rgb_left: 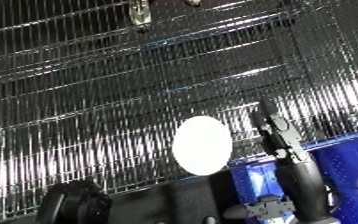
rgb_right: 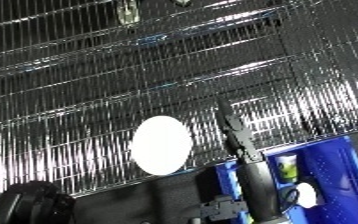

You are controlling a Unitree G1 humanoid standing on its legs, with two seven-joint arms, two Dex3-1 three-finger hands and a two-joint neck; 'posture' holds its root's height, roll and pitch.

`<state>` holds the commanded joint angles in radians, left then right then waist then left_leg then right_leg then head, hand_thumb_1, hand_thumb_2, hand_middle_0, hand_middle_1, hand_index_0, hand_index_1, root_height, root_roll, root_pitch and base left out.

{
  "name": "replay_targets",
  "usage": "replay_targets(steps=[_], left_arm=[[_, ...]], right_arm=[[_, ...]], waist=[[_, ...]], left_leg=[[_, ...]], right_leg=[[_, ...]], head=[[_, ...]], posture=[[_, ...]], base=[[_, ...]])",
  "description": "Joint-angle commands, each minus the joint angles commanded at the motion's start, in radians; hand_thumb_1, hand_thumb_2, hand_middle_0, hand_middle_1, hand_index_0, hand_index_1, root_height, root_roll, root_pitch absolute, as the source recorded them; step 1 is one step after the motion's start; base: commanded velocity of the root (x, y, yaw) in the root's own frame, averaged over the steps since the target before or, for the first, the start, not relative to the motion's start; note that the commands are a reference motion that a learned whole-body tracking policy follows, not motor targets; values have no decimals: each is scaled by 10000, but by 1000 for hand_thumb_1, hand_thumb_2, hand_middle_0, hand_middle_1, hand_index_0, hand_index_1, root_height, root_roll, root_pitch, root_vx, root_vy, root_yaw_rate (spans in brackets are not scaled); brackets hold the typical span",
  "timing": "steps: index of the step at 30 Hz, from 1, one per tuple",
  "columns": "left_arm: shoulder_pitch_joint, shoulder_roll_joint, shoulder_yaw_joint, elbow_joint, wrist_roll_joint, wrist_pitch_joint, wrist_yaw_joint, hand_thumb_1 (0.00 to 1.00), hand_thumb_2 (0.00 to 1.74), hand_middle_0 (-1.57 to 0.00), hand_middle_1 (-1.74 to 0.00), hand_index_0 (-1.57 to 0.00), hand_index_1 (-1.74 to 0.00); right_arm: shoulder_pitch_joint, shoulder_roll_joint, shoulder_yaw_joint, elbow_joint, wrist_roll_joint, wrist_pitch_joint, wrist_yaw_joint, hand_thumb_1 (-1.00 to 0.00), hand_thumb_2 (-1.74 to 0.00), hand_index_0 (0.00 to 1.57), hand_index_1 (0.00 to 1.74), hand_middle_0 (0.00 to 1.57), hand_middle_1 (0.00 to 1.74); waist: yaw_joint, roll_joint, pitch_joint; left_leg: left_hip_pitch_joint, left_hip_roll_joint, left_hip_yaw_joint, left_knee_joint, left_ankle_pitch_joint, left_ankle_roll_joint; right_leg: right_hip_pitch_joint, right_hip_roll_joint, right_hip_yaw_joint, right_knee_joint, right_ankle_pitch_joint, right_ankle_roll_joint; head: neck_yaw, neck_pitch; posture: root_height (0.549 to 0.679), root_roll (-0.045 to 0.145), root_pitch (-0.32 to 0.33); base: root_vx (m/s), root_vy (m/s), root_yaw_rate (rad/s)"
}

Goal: Pick up the object and place it into the box

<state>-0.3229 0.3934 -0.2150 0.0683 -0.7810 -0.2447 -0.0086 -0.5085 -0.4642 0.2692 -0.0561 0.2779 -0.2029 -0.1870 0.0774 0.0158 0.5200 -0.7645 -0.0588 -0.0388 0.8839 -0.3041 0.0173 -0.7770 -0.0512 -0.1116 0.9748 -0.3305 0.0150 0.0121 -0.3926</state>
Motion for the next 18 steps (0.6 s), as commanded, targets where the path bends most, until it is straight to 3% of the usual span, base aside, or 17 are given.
replay_targets(steps=[7, 18], left_arm=[[-210, -1, 26, 29, 39, 47, -5, 1000, 1740, -1570, -1740, -1570, -1740], [-619, 36, -57, 223, -28, 59, -95, 1000, 1740, -1570, -1740, -1570, -1740]], right_arm=[[-404, -13, -30, 247, -45, 29, -58, 0, 0, 0, 0, 0, 0], [-1457, 6, 175, 1027, 19, 61, -28, 0, 0, 0, 0, 0, 0]], waist=[[94, 12, 0], [312, 132, 0]], left_leg=[[-211, -12, -12, 129, -77, 12], [-555, -65, -54, 177, -25, 16]], right_leg=[[-231, -56, -37, 103, 7, 22], [-622, -132, -123, 216, 80, 48]], head=[[172, 235], [718, 512]], posture=[[605, 36, 210], [601, 33, 229]], base=[[-34, 3, 38], [-38, 3, 42]])
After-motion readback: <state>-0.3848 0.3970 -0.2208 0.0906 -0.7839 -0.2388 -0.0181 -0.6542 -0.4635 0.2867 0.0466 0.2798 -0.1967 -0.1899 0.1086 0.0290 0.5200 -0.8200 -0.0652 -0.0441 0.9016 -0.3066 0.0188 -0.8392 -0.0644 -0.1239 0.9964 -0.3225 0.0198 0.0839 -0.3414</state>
